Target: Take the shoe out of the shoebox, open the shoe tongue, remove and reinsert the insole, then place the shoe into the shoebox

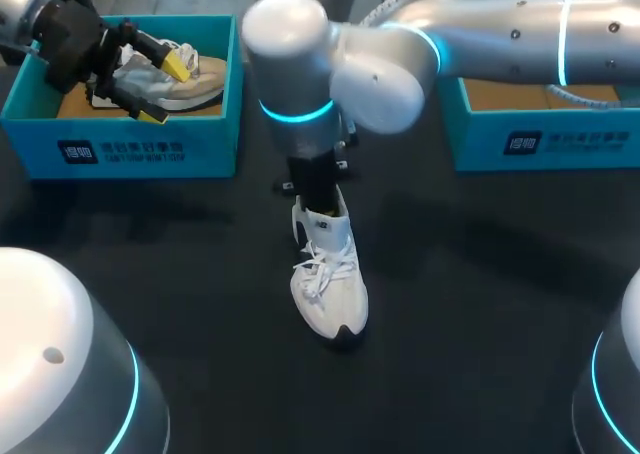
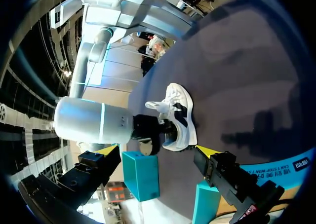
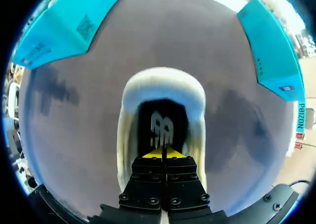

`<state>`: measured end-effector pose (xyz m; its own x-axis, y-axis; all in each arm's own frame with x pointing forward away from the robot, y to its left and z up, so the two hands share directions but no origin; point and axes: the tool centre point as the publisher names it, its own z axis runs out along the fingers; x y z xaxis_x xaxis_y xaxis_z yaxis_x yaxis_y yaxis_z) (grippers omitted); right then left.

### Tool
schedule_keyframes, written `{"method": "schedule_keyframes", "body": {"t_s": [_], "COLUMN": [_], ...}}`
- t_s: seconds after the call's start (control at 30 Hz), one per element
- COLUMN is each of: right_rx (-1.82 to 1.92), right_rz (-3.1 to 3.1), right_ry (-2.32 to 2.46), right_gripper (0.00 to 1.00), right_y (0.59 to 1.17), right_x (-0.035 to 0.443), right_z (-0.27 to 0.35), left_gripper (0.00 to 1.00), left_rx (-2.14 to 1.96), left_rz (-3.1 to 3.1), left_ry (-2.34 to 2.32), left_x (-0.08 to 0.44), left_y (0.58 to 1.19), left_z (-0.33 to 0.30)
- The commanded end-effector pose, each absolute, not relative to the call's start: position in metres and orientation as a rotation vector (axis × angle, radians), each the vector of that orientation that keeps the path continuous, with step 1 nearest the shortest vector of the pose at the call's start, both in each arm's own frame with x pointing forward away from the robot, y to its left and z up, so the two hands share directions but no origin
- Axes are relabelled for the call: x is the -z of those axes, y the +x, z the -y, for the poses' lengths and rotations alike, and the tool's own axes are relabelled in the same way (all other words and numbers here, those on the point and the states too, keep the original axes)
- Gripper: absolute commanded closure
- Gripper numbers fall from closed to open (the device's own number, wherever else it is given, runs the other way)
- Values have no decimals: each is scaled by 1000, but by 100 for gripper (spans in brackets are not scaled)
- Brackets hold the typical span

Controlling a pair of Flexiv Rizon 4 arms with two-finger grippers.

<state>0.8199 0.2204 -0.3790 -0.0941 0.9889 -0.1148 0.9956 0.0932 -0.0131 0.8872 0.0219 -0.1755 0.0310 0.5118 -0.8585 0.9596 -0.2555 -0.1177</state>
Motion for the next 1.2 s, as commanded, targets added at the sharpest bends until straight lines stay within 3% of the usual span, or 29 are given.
{"method": "schedule_keyframes", "body": {"t_s": [0.03, 0.33, 0.83, 0.87, 0.93, 0.97, 1.2], "right_rx": [243, 348, 427, 438, 437, 441, 443], "right_rz": [-2284, -2355, -2411, -2408, -2408, -2409, -2419], "right_ry": [2104, 2221, 2269, 2261, 2259, 2254, 2238], "right_gripper": [100, 100, 100, 38, 24, 0, 0], "right_y": [819, 797, 786, 789, 789, 790, 790], "right_x": [360, 337, 349, 352, 351, 351, 348], "right_z": [-219, -216, -224, -225, -225, -226, -228], "left_gripper": [0, 0, 0, 0, 0, 0, 0], "left_rx": [1147, 1147, 1147, 1147, 1147, 1147, 1147], "left_rz": [-1491, -1491, -1491, -1491, -1491, -1491, -1491], "left_ry": [1809, 1809, 1809, 1809, 1809, 1809, 1809], "left_x": [175, 175, 175, 175, 175, 175, 175], "left_y": [886, 886, 886, 886, 886, 886, 886], "left_z": [-22, -22, -22, -22, -22, -22, -22]}}
